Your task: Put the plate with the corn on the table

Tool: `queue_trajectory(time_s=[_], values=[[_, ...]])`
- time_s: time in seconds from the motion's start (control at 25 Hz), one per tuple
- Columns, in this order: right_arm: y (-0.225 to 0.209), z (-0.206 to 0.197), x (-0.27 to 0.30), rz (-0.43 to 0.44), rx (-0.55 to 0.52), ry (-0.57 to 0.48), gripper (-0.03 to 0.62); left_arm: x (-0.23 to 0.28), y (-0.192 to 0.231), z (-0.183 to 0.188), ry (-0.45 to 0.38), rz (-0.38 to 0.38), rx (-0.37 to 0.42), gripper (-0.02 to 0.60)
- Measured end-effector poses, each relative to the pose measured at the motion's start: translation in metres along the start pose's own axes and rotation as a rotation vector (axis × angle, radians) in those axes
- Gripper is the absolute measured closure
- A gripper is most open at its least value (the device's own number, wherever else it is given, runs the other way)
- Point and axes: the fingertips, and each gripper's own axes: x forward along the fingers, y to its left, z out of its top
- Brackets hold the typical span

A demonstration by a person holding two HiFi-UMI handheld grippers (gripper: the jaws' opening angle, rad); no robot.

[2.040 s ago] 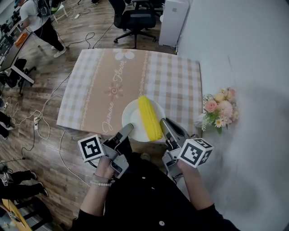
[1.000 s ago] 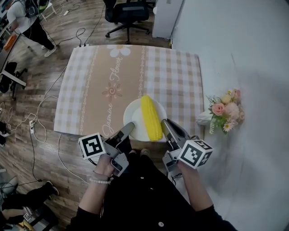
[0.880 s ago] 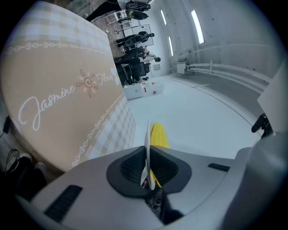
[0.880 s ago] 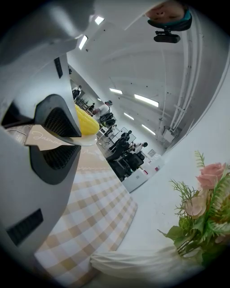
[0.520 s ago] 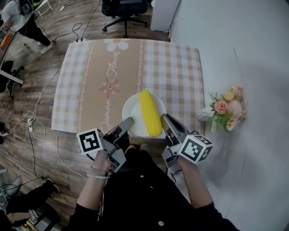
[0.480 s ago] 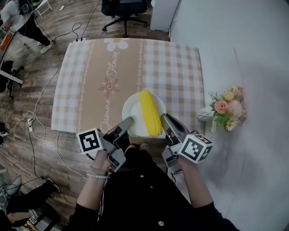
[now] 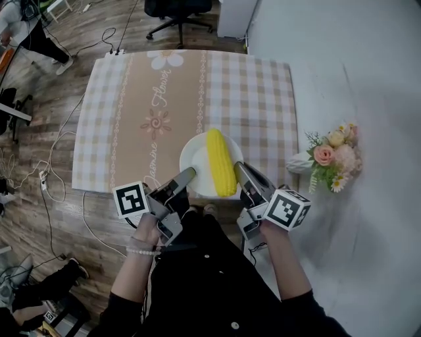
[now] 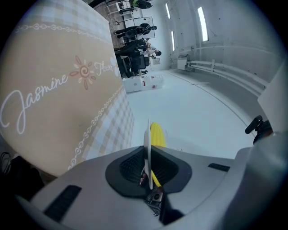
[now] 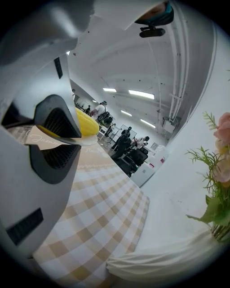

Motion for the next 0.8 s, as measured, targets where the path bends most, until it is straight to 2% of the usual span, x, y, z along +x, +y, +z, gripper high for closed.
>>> queue_trajectory(time_s=[0.36, 0.64, 0.8], values=[[-0.022, -0.003, 0.010, -0.040, 0.035, -0.005, 0.525, 0.015, 0.026, 0.006, 0.030, 0.079, 0.000, 0.551], [-0.039, -0.007, 0.023, -0.085, 0.016, 0.014, 0.524, 0.023, 0.051, 0.017, 0.059, 0.155, 0.072, 0.555], [-0.048, -0.010, 0.032, -0.102, 0.006, 0.032, 0.524, 0.029, 0.060, 0.022, 0.066, 0.166, 0.065, 0.555]])
